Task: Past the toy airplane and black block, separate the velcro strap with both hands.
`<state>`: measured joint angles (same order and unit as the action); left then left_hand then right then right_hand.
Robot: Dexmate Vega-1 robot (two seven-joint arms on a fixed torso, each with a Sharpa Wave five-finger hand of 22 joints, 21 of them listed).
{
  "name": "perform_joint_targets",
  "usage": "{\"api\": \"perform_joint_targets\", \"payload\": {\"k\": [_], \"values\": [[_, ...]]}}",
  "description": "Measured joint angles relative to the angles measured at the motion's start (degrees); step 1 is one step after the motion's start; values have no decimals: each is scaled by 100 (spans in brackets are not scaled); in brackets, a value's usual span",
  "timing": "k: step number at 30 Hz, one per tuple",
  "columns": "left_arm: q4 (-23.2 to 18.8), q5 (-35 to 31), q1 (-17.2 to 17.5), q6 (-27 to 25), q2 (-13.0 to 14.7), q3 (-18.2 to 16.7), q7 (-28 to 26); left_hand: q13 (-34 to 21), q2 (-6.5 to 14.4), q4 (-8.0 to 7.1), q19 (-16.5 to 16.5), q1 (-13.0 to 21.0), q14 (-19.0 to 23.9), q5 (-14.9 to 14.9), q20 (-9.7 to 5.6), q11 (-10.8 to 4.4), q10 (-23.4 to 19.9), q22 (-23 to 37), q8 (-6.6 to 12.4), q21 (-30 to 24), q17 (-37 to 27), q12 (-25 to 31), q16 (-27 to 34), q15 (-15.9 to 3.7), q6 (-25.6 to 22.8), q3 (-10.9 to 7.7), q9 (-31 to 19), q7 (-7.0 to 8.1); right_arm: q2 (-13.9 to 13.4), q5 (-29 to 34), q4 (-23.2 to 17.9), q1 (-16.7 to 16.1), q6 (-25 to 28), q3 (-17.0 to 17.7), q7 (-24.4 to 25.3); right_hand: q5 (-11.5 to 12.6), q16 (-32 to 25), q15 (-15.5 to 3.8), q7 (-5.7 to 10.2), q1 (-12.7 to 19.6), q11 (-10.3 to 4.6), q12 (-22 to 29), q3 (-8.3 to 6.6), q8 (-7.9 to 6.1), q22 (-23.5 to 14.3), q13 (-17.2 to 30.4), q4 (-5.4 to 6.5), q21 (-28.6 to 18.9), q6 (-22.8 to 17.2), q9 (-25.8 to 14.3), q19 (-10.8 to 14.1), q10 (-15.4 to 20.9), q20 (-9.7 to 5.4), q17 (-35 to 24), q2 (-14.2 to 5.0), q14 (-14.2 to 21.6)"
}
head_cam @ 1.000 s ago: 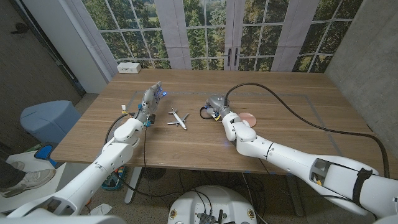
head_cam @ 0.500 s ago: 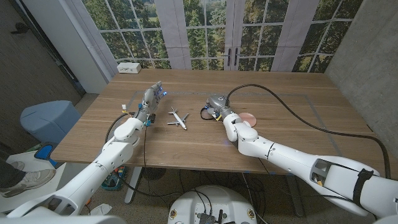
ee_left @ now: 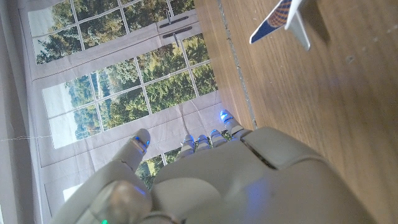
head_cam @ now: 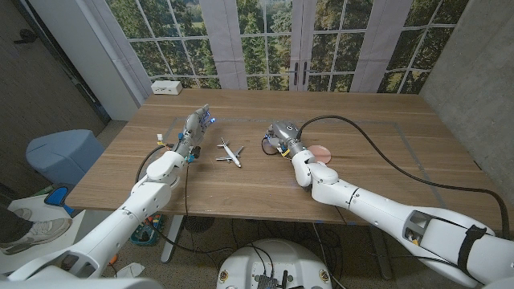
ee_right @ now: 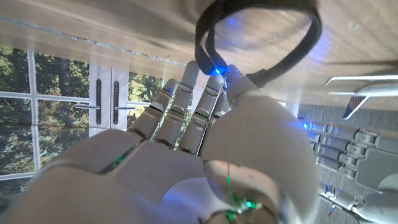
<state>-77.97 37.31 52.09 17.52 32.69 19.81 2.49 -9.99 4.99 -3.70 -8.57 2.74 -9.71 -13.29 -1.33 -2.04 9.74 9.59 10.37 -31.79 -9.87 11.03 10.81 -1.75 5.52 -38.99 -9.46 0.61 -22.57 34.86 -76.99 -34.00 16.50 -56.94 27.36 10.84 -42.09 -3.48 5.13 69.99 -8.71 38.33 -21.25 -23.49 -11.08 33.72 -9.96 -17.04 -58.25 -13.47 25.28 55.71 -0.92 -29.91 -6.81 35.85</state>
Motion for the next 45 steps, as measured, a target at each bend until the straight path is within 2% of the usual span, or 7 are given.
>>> {"api": "perform_joint_targets", "payload": {"k": [9,11,16,21,28,36,45], "values": [[-53,4,23,-34,46,-4,11,0,23,277,211,75,62,43,106,74,-77,17,67,66,28,29,0,113,-378,8,-30,84,161,-197,251,-113,-451,269,892,-27,0,10,0,15,0,5,0,-25,0,0,0,0,1,0,0,0,0,-25,-15,51],[-68,5,33,-38,58,-6,9,0,49,435,294,170,156,94,149,106,-214,4,67,100,28,67,0,161,-539,14,-30,103,186,-227,285,-129,-512,307,1039,-28,0,-1,0,15,-1,5,10,-25,1,0,10,0,1,1,1,-1,1,-25,-15,61],[-150,-79,60,-89,123,-5,-63,0,0,1059,584,518,529,267,304,228,-811,17,111,220,13,197,28,282,-961,-60,-36,51,274,-340,408,-184,-688,417,1433,-38,40,-1,0,15,-1,5,24,-46,1,0,24,-24,2,2,41,-1,41,-35,-15,61],[-274,-187,77,-203,228,8,-148,-30,-25,1367,804,795,900,315,372,277,-1286,16,221,341,11,273,72,362,-1531,-106,-56,-112,373,-454,551,-217,-892,503,1816,-43,85,14,0,15,-1,25,24,-46,1,0,24,-39,2,9,41,-1,41,-52,-15,76],[-456,-374,74,-397,398,82,-210,-56,-111,1449,974,1096,1132,315,420,194,-1690,31,287,406,12,339,72,387,-1888,-140,-83,-165,492,-565,726,-228,-1086,575,2194,-44,85,0,-31,14,35,25,48,-68,1,0,48,-39,-29,25,40,35,41,-52,-14,143],[-713,-690,9,-596,598,211,-323,-71,-296,1448,1182,1412,1413,315,616,153,-1875,43,343,427,-16,339,112,431,-2083,-140,-83,-134,666,-672,974,-228,-1287,629,2663,-46,85,-31,-83,12,72,25,48,-91,2,0,47,-39,-81,32,61,72,62,-100,-12,255],[-898,-1080,-81,-784,705,340,-453,-83,-546,1472,1338,1663,1620,315,661,71,-2018,42,404,432,-15,339,112,387,-2274,-117,-110,-101,781,-726,1118,-201,-1360,640,2976,-47,85,-30,-109,50,113,0,47,-90,2,0,47,-77,-136,53,61,113,61,-154,85,379]]}}
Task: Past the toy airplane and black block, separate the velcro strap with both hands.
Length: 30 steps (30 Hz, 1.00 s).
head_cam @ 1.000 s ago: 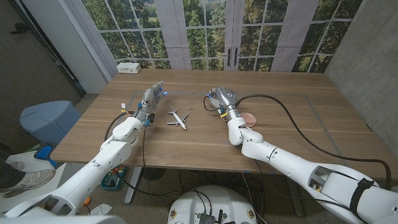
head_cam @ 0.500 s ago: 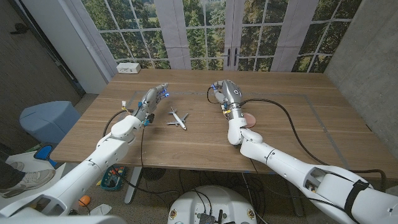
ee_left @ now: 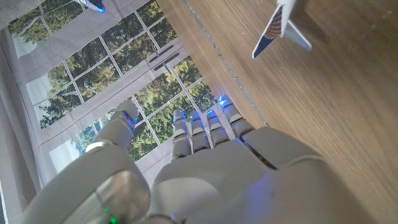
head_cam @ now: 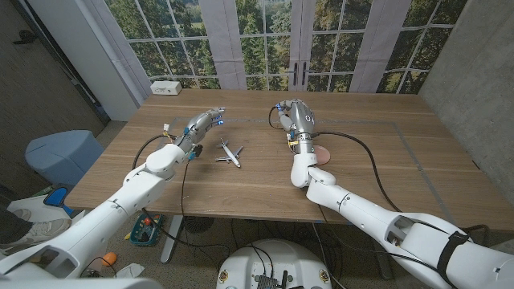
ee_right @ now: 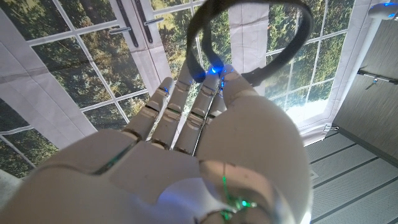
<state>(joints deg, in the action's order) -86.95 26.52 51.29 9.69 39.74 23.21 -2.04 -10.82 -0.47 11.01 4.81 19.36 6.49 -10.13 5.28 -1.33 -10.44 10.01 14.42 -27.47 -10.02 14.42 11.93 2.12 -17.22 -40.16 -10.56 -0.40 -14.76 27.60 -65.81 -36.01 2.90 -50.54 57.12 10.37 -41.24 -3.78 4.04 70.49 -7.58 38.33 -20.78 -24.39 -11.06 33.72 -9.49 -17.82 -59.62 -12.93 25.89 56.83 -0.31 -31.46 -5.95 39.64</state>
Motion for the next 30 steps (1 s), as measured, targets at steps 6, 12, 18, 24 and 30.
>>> {"api": "perform_joint_targets", "payload": {"k": [6,12,18,24,30], "values": [[-95,-179,-70,-83,31,86,-34,0,-88,24,14,88,79,0,14,-32,-32,0,0,40,0,0,0,-18,-32,24,0,32,57,-27,62,20,-12,0,142,0,0,-11,17,-15,0,-2,0,-21,0,1,0,0,-16,17,0,0,0,-30,16,71],[-153,-297,-123,-124,45,137,-44,1,-178,24,67,178,109,0,22,-31,-31,-1,14,40,1,0,0,-48,-102,24,1,102,99,-43,90,33,-13,0,240,0,26,-11,16,-38,41,-3,0,-22,0,32,0,0,-17,17,0,41,0,-49,38,70],[-203,-427,-191,-148,52,198,-43,-27,-316,17,106,316,109,0,-16,-31,-31,-1,44,78,1,0,0,-49,-173,64,1,174,136,-47,94,42,-2,-17,317,0,48,-32,-16,-38,51,-23,-1,-22,0,83,0,-21,-48,41,0,51,0,-56,38,91],[-228,-510,-246,-148,53,245,-5,-27,-421,-7,126,421,131,0,-36,-54,-54,27,66,100,-27,-23,0,-70,-296,87,1,173,173,-44,84,51,73,-38,358,0,48,-12,-24,-38,51,-24,-1,-21,1,103,0,-21,-56,56,-1,51,0,-85,39,111],[-267,-594,-274,-143,58,278,30,-27,-543,-8,126,542,140,0,-37,-92,-92,27,107,122,-27,-23,0,-80,-410,135,1,204,213,-5,66,72,191,-80,384,4,48,-12,-55,30,81,-26,-1,-41,1,55,0,-21,-87,57,-5,82,4,-128,106,111]]}}
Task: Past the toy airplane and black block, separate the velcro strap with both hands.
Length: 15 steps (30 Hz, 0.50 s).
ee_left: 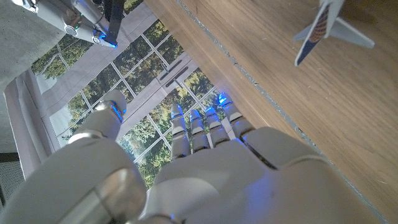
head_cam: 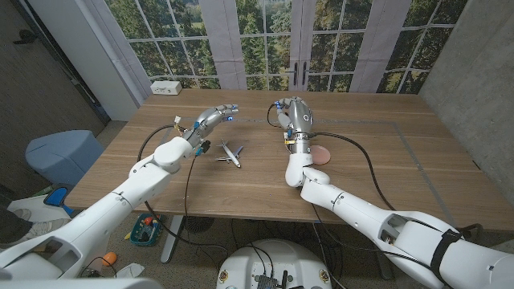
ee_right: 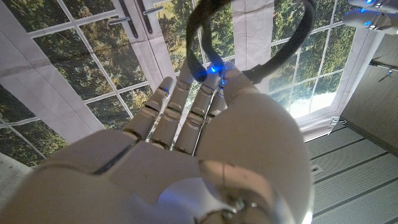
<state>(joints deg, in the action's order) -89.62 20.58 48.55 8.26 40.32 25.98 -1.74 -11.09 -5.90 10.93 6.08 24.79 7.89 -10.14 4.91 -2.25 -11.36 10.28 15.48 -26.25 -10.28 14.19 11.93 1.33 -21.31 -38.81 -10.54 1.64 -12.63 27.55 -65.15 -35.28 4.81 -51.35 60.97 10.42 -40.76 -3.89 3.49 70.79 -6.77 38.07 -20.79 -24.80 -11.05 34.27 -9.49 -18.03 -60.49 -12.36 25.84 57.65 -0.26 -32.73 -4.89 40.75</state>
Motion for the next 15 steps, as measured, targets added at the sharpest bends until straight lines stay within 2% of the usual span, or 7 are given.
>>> {"api": "perform_joint_targets", "payload": {"k": [5,7,15], "values": [[-45,-57,-12,3,10,22,9,0,-76,8,0,76,0,0,0,0,0,0,0,43,0,-22,0,0,-3,41,0,2,30,34,-5,21,55,-43,23,21,23,-31,32,-1,0,-15,0,0,0,-11,0,0,-31,-2,-18,0,18,-22,1,31],[-64,-78,-19,3,14,31,12,0,-97,2,0,97,0,0,0,-11,-11,0,22,43,0,-22,0,0,-52,47,0,8,39,47,-4,29,62,-57,30,22,40,-31,32,-30,-69,-26,0,0,0,-30,0,0,-32,0,-18,71,18,-34,30,31],[-150,-163,-43,-78,36,68,20,1,-216,-17,0,216,-22,0,0,33,-94,-1,66,87,1,-22,-39,22,-214,65,1,-52,83,100,33,74,74,-122,74,22,39,-31,32,-30,-58,-43,0,0,-30,-25,0,0,-31,19,-18,83,18,-62,30,31]]}}
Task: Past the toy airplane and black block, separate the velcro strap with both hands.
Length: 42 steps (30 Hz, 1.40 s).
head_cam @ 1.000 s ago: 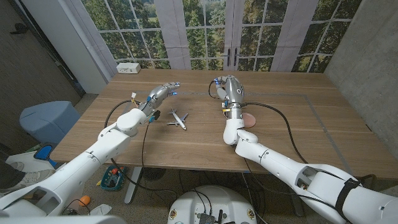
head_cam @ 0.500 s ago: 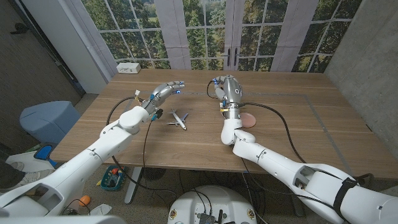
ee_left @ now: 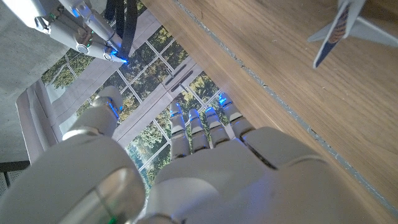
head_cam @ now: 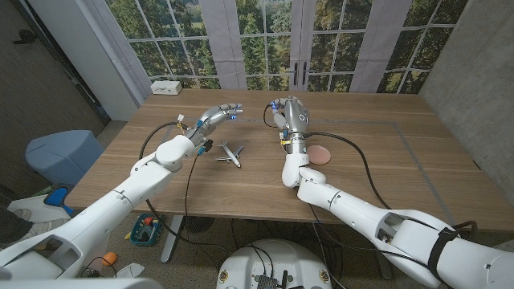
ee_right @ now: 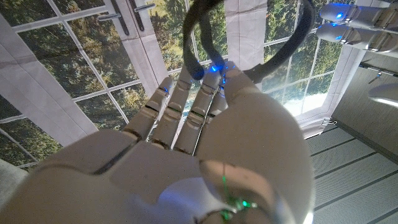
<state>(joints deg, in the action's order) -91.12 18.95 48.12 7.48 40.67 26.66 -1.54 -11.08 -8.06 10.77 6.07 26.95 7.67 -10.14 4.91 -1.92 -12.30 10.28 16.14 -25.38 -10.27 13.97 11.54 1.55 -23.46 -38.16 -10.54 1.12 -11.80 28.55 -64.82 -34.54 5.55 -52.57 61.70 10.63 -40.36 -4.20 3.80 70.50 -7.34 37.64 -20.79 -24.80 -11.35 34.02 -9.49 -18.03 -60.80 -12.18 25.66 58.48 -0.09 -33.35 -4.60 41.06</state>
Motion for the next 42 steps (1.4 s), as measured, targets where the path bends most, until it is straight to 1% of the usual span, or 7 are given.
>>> {"api": "perform_joint_targets", "payload": {"k": [8,18,26,29,34,38,42], "values": [[-95,-91,-1,-88,8,19,-61,0,3,0,0,248,41,0,0,-12,-159,0,89,45,0,0,0,1,-164,0,-28,-61,15,65,-5,29,-10,-65,34,0,0,21,0,0,7,-7,0,1,1,24,0,0,1,4,0,8,0,-37,0,21],[-182,-212,23,-206,-9,45,-211,-29,-26,1,31,583,241,0,-31,-159,-504,28,189,88,1,54,38,-132,-368,46,-54,-61,35,142,-48,49,-55,-131,50,-1,0,-20,-32,0,28,-22,0,2,1,21,0,-22,-30,30,-22,29,22,-121,0,62],[-250,-331,18,-372,-46,114,-310,-127,-114,-24,62,884,647,27,-62,-336,-977,28,243,187,-28,195,156,-360,-414,233,-81,-15,87,192,-51,73,-49,-163,75,-1,0,12,-32,42,59,-24,-17,7,2,6,-17,-22,-29,34,-31,60,31,-185,42,93],[-279,-365,11,-458,-57,138,-349,-169,-135,-47,62,905,739,40,-62,-337,-1117,28,291,209,-54,240,182,-390,-422,337,-81,-12,119,216,-37,93,-32,-184,91,-1,0,-20,-32,75,59,-12,-17,7,2,6,-17,-22,-29,34,-31,60,31,-212,75,124],[-283,-386,10,-556,-60,141,-388,-212,-159,-70,62,926,800,40,-62,-316,-1178,28,316,251,-54,240,182,-390,-519,487,-81,-114,155,251,9,128,-17,-215,126,-1,0,-20,-53,75,59,-12,-17,7,2,6,-17,-42,-50,35,-31,60,30,-241,75,124],[-336,-392,-20,-642,-108,203,-398,-239,-184,-103,61,901,800,40,-62,-318,-1193,48,284,256,-81,240,182,-390,-374,577,-68,-258,171,273,27,147,-9,-233,145,-1,0,-20,-53,75,59,-12,-17,7,2,7,-17,-42,-50,36,-30,60,30,-264,75,124],[-337,-392,-32,-695,-119,218,-387,-265,-196,-126,61,886,813,40,-62,-310,-1268,54,270,274,-80,289,182,-377,-355,647,-64,-277,186,297,44,172,-5,-258,169,-1,0,-20,-53,75,58,-12,-17,7,2,10,-17,-41,-49,50,-52,60,9,-293,75,124]]}}
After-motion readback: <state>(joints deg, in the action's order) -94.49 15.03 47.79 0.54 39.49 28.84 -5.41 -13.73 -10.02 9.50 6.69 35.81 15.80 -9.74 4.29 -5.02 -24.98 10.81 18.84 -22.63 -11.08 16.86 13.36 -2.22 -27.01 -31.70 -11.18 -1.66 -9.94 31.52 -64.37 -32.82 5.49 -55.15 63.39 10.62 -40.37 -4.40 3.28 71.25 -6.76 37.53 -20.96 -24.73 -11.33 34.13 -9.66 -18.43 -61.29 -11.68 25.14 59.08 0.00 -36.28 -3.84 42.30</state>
